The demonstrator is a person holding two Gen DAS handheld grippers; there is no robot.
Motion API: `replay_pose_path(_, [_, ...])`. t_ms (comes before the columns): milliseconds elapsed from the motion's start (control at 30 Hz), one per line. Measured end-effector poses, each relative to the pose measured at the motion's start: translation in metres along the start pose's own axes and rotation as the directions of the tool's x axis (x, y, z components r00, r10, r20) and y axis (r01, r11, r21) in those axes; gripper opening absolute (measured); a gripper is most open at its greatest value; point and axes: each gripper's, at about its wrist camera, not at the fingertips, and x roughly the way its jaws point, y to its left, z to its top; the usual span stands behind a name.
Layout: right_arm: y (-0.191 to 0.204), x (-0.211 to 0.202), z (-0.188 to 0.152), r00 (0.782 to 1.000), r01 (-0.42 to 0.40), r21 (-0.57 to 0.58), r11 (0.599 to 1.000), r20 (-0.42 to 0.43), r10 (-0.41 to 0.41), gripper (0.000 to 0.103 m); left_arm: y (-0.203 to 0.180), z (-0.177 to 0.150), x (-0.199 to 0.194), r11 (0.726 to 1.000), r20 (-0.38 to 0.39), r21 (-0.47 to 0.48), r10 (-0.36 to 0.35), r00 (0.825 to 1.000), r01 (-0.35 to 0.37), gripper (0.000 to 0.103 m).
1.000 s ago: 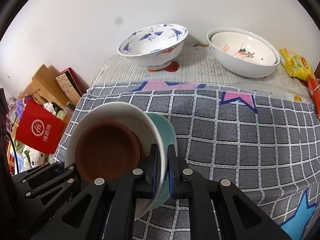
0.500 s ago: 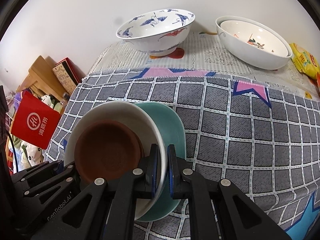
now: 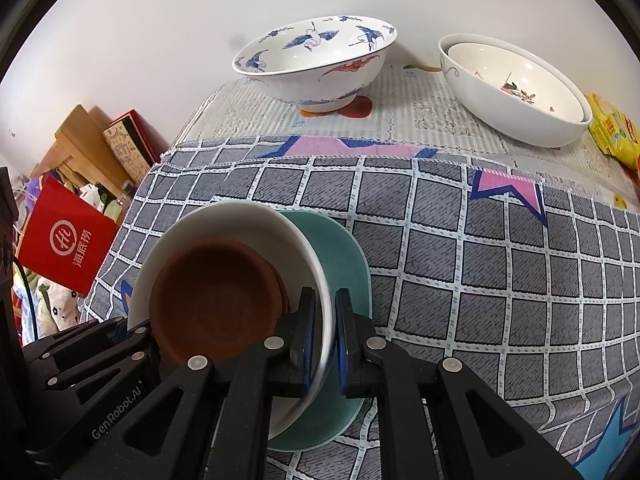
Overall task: Organize plates and bowls
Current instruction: 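Lower the white bowl onto the teal plate, then open both grippers and withdraw from the white bowl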
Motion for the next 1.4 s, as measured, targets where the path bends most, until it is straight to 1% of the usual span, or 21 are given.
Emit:
replay_pose_path(167, [0.001, 0.0, 0.0, 1.0, 0.003, -0.013, 1.0, 0.002, -0.003, 0.01, 0.001, 0.001, 0.0, 1.0, -0.007, -0.001, -0.008, 1.0, 0.008, 0.012])
replay_pose_path(200, [0.001, 0.0, 0.0, 1.0, 0.016, -0.021, 1.0, 0.004, -0.016, 0.011, 0.002, 0.001, 0.001, 1.0, -0.011, -0.006, -0.013, 1.0, 0.013, 0.013])
replay_pose_path(233, [0.002, -0.001, 0.0, 1.0, 0.03, -0.031, 0.999, 0.009, -0.03, 0.014, 0.003, 0.002, 0.001, 1.0, -0.012, -0.008, -0.014, 1.0, 0.014, 0.014])
replay_pose_path(267, [0.002, -0.001, 0.001, 0.999, 0.049, -0.039, 0.998, 0.018, -0.048, 0.015, 0.003, 0.002, 0.0, 1.0, -0.013, -0.007, -0.012, 1.0, 0.012, 0.014])
replay_pose_path(567, [0.001, -0.015, -0.003, 0.999, 0.038, -0.065, 0.997, 0.035, -0.036, 0.016, 0.005, -0.001, -0.013, 1.0, -0.002, -0.007, -0.028, 1.0, 0.028, 0.016])
replay_pose_path(667, [0.0, -0.025, -0.006, 0.998, 0.04, -0.075, 0.996, 0.052, -0.036, 0.017, 0.006, -0.005, -0.021, 0.999, 0.01, -0.02, -0.026, 1.0, 0.026, 0.019])
replay_pose_path(767, [0.0, -0.034, -0.012, 0.998, 0.034, -0.079, 0.996, 0.063, -0.029, 0.019, 0.006, -0.012, -0.03, 0.999, 0.023, -0.022, -0.029, 0.999, 0.03, 0.02])
replay_pose_path(900, [0.0, -0.044, -0.02, 0.998, 0.026, -0.085, 0.996, 0.067, -0.02, 0.02, 0.002, -0.025, -0.048, 1.0, 0.05, -0.016, -0.021, 0.999, 0.021, 0.024])
replay_pose_path(1000, [-0.001, -0.056, -0.03, 0.997, 0.017, -0.09, 0.996, 0.08, -0.01, 0.024, -0.001, -0.034, -0.06, 1.0, 0.067, -0.01, -0.018, 0.998, 0.018, 0.026])
replay_pose_path(1200, [-0.016, -0.091, -0.052, 0.992, 0.049, -0.072, 0.996, 0.123, -0.04, 0.027, -0.016, -0.056, -0.091, 1.0, 0.12, 0.022, -0.01, 0.993, 0.007, 0.026])
replay_pose_path(1267, [-0.026, -0.108, -0.062, 0.989, 0.055, -0.053, 0.997, 0.143, -0.047, 0.03, -0.027, -0.064, -0.103, 0.999, 0.152, 0.044, -0.013, 0.988, 0.006, 0.03])
replay_pose_path(1333, [-0.035, -0.122, -0.07, 0.984, 0.077, -0.038, 0.996, 0.165, -0.07, 0.038, -0.04, -0.074, -0.118, 0.998, 0.198, 0.068, -0.02, 0.98, 0.006, 0.041])
replay_pose_path(1400, [-0.047, -0.139, -0.082, 0.974, 0.12, -0.021, 0.993, 0.196, -0.114, 0.041, -0.053, -0.085, -0.13, 0.996, 0.242, 0.094, -0.025, 0.97, 0.002, 0.045])
